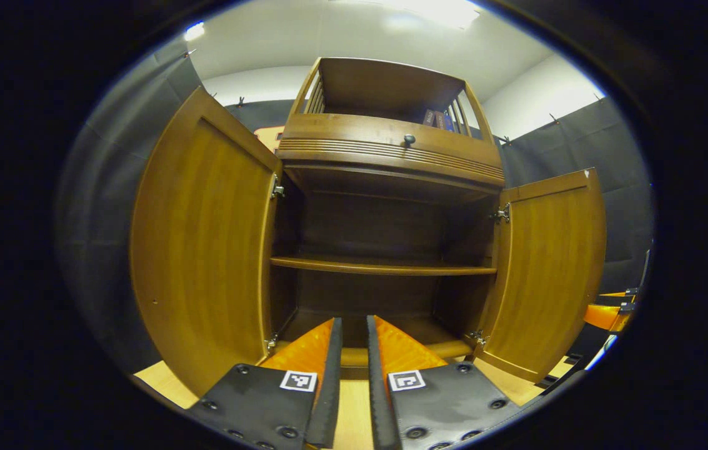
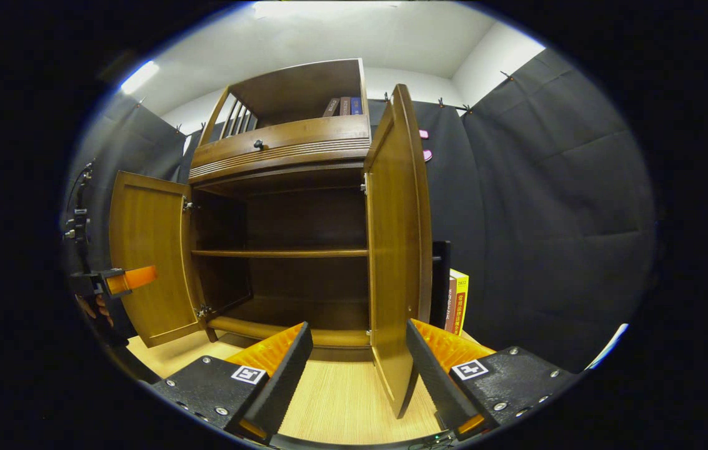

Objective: Open the right door of the double-door shoe cabinet with the right hand, and open the left door with the left hand.

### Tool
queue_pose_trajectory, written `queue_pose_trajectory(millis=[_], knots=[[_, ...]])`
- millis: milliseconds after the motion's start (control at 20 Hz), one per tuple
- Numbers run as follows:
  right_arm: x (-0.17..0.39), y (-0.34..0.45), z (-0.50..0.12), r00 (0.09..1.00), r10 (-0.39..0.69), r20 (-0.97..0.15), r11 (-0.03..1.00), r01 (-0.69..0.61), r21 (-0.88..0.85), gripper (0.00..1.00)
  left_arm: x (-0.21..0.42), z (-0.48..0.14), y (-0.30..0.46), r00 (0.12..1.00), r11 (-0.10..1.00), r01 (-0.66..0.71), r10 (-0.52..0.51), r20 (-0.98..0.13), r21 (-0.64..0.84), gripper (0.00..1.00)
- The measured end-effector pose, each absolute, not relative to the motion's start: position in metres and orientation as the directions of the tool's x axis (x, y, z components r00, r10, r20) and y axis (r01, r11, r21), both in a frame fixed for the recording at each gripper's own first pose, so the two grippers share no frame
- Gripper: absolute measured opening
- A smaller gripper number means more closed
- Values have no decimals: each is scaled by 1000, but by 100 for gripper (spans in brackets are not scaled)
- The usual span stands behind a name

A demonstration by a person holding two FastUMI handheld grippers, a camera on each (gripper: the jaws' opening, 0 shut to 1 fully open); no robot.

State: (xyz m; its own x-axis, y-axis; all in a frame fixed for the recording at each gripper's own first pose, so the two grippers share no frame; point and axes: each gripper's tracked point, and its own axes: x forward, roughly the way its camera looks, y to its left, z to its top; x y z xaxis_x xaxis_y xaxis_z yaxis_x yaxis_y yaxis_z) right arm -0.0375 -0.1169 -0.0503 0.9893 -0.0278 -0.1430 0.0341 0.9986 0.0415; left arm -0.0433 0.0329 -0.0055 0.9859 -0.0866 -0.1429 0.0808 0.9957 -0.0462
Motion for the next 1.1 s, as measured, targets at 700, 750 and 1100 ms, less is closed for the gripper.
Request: queue_pose_trajectory(millis=[700, 750, 1100], knots=[[-43, -181, -57, 986, -96, -137, 994, 102, 33, 93, -19, -35, 7, 985, 999, 34, -31, -172, 12, 77], [-43, -183, -58, 986, -101, -136, 994, 106, 31, 93, -17, -34, 9, 985, 1000, 28, -25, -169, 11, 80], [-41, -183, -53, 986, -119, -121, 992, 123, 26, 93, -15, -35, 20, 986, 1000, 10, -10, -166, 0, 89]])
